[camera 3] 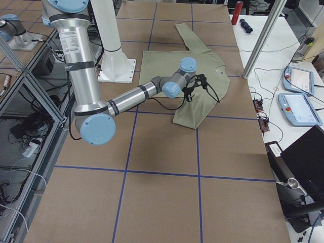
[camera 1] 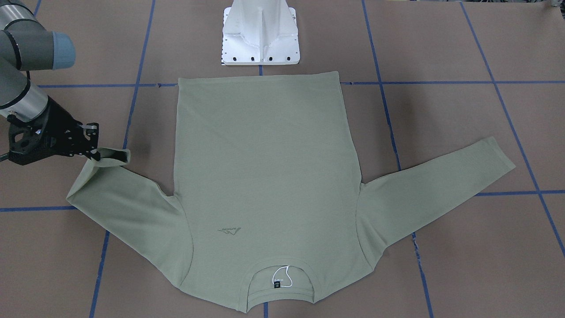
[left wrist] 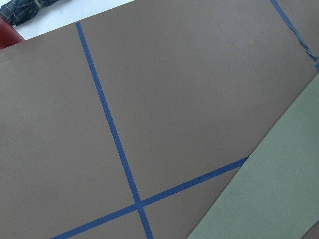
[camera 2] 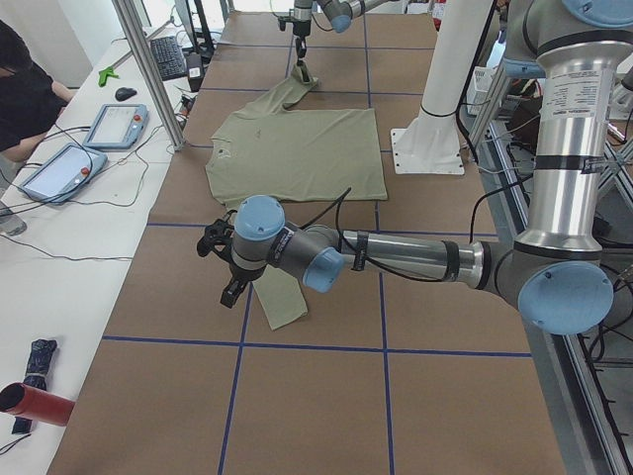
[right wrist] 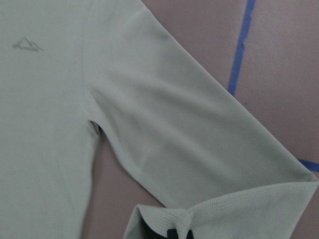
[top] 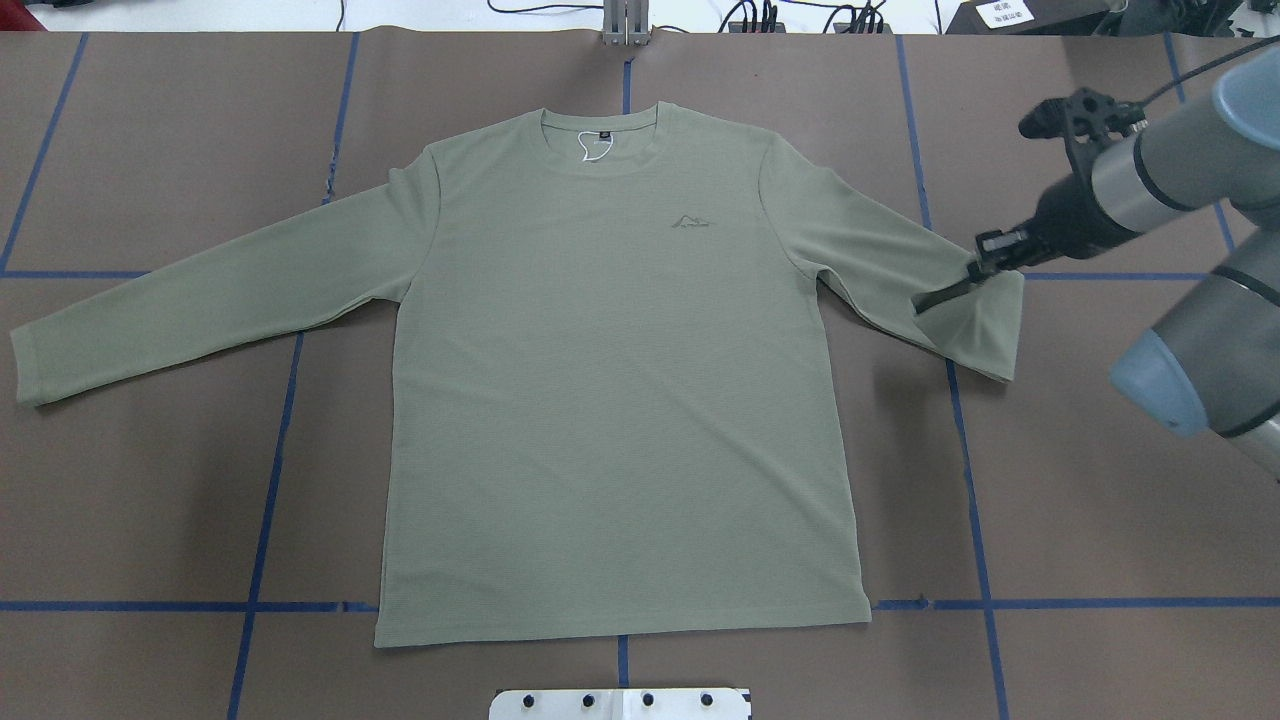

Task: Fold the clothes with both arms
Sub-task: 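Carry the grasped sleeve with the right gripper across the shirt body toward the collar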

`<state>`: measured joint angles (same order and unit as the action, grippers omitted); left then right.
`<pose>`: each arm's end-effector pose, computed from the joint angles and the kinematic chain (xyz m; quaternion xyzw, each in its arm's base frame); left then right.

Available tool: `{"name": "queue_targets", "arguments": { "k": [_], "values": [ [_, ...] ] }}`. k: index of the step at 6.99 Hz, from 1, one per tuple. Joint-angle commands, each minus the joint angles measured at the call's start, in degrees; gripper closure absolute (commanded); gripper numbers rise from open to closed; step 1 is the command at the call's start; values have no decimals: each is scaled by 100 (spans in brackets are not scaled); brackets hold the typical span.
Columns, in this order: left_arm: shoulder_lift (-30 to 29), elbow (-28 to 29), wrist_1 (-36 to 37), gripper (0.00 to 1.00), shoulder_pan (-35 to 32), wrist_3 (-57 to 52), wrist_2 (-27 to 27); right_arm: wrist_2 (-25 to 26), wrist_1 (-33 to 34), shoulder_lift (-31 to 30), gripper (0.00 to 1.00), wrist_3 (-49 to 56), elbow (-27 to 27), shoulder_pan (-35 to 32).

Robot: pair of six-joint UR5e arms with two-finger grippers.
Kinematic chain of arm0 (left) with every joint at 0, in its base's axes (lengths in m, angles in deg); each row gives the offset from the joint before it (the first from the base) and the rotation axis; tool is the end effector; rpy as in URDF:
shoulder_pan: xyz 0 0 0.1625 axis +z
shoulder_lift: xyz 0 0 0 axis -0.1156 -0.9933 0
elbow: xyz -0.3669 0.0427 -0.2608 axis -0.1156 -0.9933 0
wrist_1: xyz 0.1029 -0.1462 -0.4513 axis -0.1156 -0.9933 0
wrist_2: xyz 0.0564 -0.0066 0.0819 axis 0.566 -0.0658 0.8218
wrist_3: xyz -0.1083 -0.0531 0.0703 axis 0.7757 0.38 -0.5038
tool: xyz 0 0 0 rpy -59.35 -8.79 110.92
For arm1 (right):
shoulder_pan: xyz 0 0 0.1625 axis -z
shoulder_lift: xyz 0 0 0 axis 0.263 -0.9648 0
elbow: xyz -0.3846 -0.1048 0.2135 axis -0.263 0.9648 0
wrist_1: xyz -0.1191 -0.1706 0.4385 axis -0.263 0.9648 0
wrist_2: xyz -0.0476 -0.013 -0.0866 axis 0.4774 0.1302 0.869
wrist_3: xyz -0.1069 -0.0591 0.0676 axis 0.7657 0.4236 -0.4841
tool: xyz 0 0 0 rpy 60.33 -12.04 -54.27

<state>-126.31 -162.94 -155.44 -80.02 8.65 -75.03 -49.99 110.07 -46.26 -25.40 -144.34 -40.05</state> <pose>0.0045 -0.6081 0.6120 0.2182 0.3954 0.1206 0.8840 -0.3491 -0.5871 0.3769 0.1030 -0.4771 -0.0485 0.8714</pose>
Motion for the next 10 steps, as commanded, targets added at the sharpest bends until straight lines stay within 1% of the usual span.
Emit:
{"name": "queue_targets", "arguments": {
  "k": [1, 2, 3, 4, 5, 6, 7, 8, 10],
  "values": [
    [3, 30, 0, 0, 0, -1, -124, 93, 13, 1251, 100, -1031, 275, 159],
    [12, 39, 0, 0, 0, 8, -124, 346, -5, 1778, 100, -1250, 494, 334],
    [29, 48, 0, 0, -9, 8, -124, 714, 30, 2505, 100, -1400, 862, 518],
    [108, 39, 0, 0, -9, -10, -124, 1083, 21, 3078, 100, -1419, 1274, 886],
    [143, 57, 0, 0, -9, -36, -124, 1374, 13, 3719, 100, -1393, 1792, 1133],
    [144, 83, 0, 0, -9, -36, -124, 1559, 12, 4404, 100, -1376, 2484, 1440],
    [152, 136, 0, 0, -9, -36, -124, 2048, -14, 4863, 100, -1332, 3057, 1852],
    [152, 180, 0, 0, -9, -36, -124, 2340, -31, 5259, 100, -1262, 3524, 2126],
    [152, 206, 9, 0, -9, -36, -124, 2693, -58, 5491, 100, -875, 4018, 2470]
  ]
}}
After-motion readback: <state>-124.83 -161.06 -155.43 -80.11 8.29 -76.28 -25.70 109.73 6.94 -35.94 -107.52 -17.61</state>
